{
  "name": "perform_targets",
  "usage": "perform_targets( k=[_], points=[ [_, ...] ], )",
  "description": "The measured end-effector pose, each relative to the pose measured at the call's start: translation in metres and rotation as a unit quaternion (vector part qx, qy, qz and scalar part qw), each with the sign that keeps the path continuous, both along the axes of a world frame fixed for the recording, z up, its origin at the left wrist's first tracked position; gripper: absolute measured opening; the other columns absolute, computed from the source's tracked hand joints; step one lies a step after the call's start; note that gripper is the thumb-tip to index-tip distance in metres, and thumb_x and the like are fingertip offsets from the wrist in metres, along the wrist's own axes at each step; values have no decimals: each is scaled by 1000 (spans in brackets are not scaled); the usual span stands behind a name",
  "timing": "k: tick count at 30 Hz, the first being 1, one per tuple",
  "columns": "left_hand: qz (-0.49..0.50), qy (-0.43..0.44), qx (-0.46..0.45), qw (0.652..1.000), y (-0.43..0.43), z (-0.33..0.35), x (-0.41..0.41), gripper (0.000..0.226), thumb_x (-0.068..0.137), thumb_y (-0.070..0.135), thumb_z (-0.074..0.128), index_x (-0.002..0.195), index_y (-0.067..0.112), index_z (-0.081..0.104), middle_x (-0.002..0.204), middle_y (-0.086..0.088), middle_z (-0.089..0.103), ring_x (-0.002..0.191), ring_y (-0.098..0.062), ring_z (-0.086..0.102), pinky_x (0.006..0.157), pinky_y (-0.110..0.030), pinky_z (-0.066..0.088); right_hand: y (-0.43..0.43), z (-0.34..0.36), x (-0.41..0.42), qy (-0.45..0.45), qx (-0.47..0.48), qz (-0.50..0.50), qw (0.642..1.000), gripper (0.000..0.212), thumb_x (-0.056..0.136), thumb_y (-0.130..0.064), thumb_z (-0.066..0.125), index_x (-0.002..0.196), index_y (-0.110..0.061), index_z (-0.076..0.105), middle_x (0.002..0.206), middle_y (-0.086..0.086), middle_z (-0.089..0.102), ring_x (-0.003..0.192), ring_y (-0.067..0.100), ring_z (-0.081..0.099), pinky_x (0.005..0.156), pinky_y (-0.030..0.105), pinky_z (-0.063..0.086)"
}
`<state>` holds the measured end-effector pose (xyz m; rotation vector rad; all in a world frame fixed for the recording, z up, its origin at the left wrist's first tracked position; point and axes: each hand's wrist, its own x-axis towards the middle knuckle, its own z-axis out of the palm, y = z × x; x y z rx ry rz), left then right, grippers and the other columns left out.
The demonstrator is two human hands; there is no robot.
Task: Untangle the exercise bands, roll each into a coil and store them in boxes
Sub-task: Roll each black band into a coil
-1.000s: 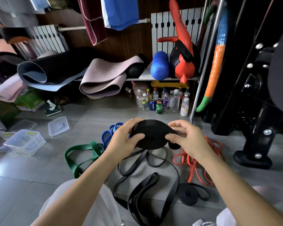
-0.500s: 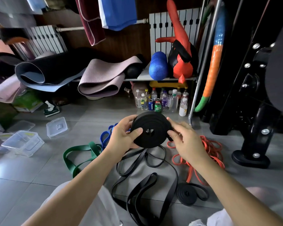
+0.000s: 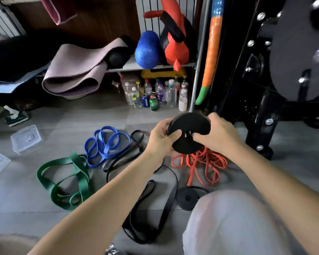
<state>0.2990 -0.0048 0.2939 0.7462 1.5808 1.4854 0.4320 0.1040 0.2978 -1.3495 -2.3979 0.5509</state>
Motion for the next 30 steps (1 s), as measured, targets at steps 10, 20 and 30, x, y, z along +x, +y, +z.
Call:
perform_targets(
  k=[10,20,30],
  points=[
    [-83,-47,-190,977,75,-178,53,27,91,6,56,117,14,54,113,-15,62,95,-32,65,65,-52,58,44,-191,59,-86,-134,-113,981,54,68,-51,71,92,-12,42,89,5,56,88,32,60,54,31,29],
    [-339,312,-365,809,87,-346,72,27,91,18,41,110,13,59,124,-10,56,119,-32,47,95,-39,43,53,-348,124,-152,-367,-246,884,59,50,-58,53,80,-7,57,67,8,63,65,27,60,56,30,46],
    [-531,551,-227,602,71,-414,93,36,85,15,48,120,12,53,118,-6,52,121,-27,38,113,-57,0,62,-419,144,-181,-356,-324,858,52,70,-50,67,93,-6,52,99,20,65,95,39,60,73,38,44]
  ],
)
